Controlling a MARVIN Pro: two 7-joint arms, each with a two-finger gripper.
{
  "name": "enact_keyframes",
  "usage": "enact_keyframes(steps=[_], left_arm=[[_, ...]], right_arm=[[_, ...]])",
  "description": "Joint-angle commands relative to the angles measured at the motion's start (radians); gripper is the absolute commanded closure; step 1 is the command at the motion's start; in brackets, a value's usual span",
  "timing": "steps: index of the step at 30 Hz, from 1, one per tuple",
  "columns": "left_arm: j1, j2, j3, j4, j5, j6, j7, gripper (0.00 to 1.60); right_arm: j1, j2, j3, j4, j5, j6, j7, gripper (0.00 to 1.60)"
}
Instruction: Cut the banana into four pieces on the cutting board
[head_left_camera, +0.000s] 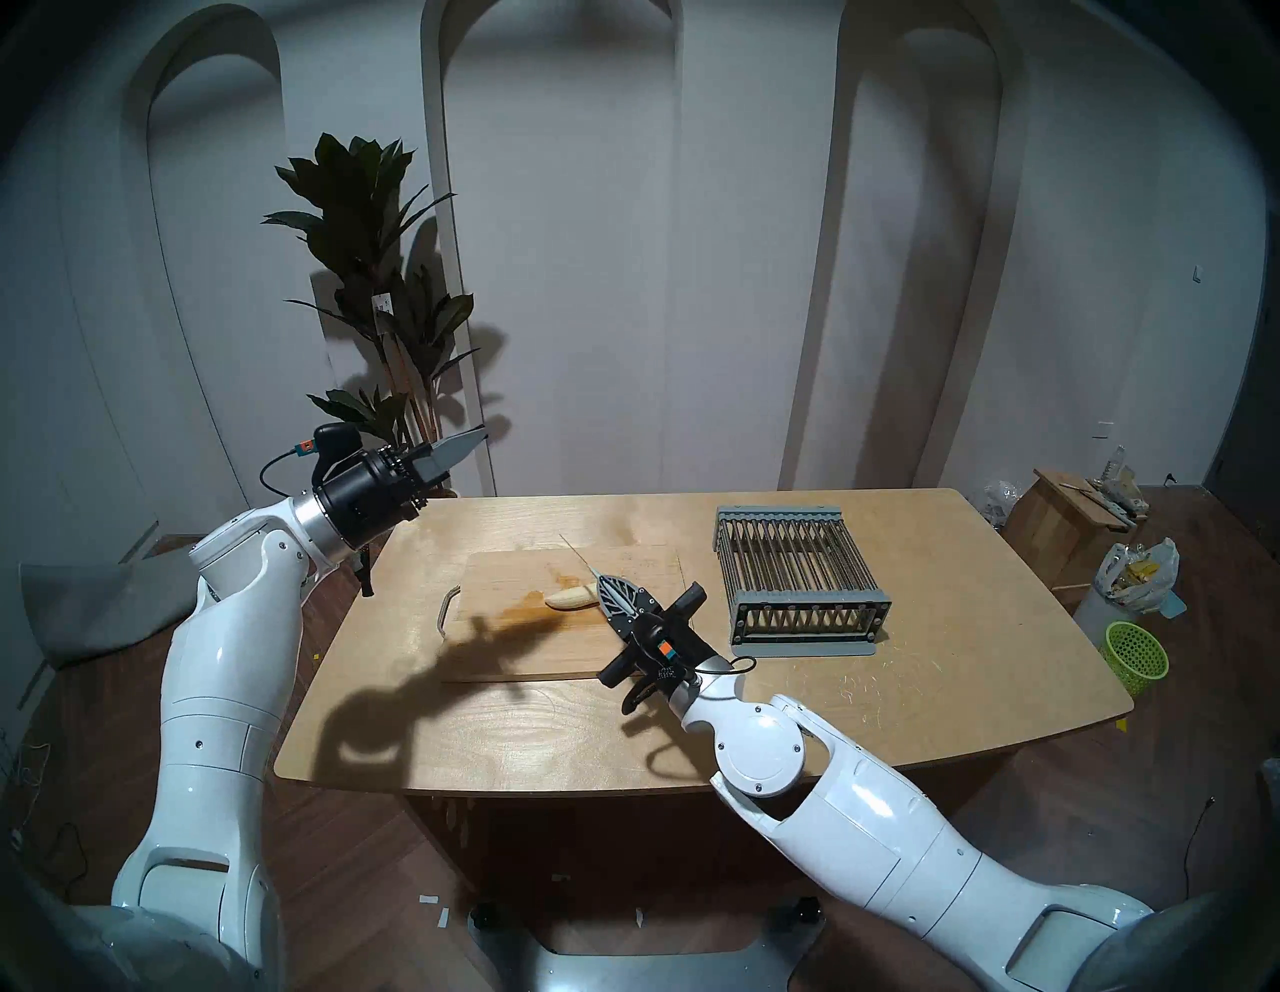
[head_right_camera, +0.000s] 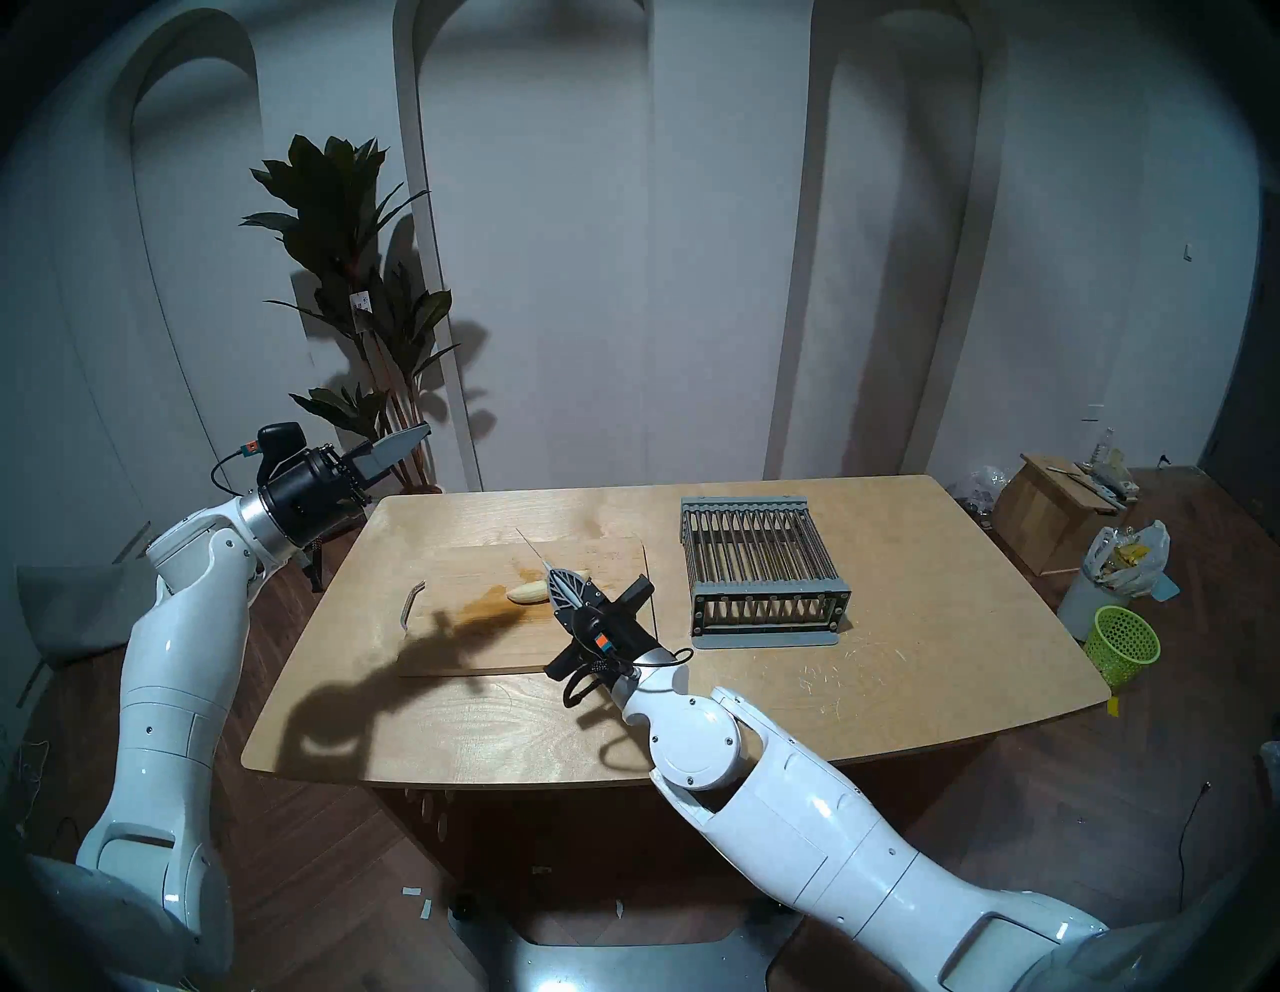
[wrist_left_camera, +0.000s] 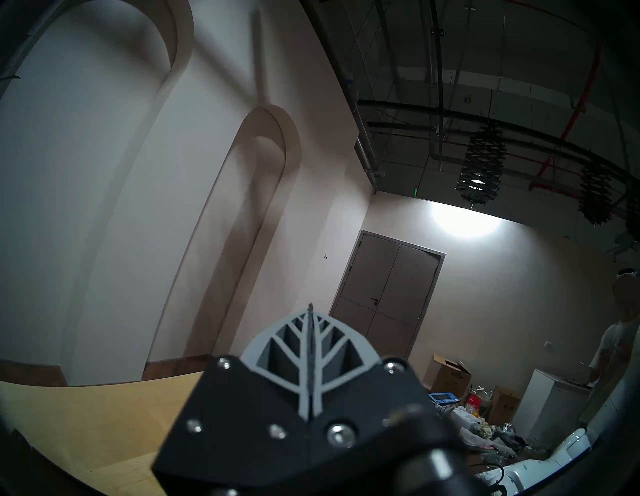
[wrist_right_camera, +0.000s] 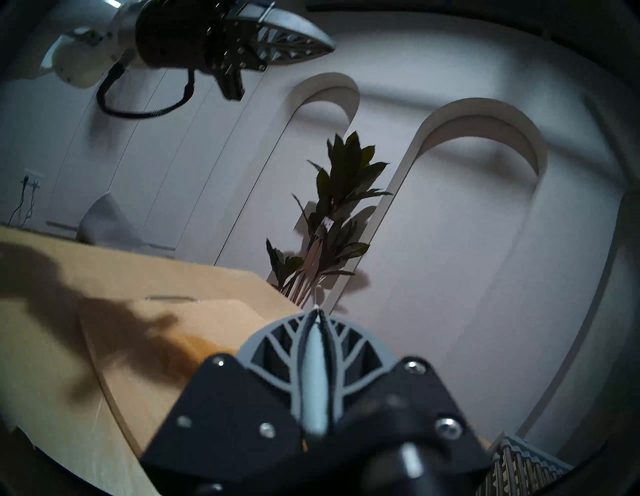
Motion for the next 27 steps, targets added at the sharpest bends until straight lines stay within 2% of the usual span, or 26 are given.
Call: enact_keyframes(steps=[1, 5, 9, 14, 18, 21, 27], left_arm=[[-0.046, 0.048, -0.002, 0.017, -0.004, 0.001, -0.057, 1.60], [-0.059, 0.067, 0.021, 0.049, 0.016, -0.012, -0.090, 1.60], [-0.081, 0.077, 0.049, 0.086, 0.026, -0.036, -0.134, 1.60], [-0.130, 0.084, 0.087, 0.142, 0.048, -0.076, -0.187, 1.60], [-0.163, 0.084, 0.103, 0.179, 0.059, -0.096, -0.207, 1.60], [-0.180, 0.081, 0.110, 0.196, 0.064, -0.106, -0.214, 1.60], [-0.213, 0.070, 0.124, 0.235, 0.074, -0.128, -0.223, 1.60]], right_arm=[[-0.035, -0.109, 0.043, -0.048, 0.160, -0.105, -0.081, 1.60], [-0.085, -0.153, 0.072, -0.039, 0.256, -0.179, -0.123, 1.60], [-0.120, -0.165, 0.083, -0.035, 0.338, -0.237, -0.133, 1.60], [-0.133, -0.148, 0.065, -0.032, 0.372, -0.293, -0.111, 1.60], [-0.143, -0.116, 0.046, -0.065, 0.361, -0.274, -0.099, 1.60], [-0.159, -0.079, 0.034, -0.108, 0.334, -0.229, -0.102, 1.60], [-0.187, -0.008, 0.045, -0.192, 0.324, -0.170, -0.102, 1.60]])
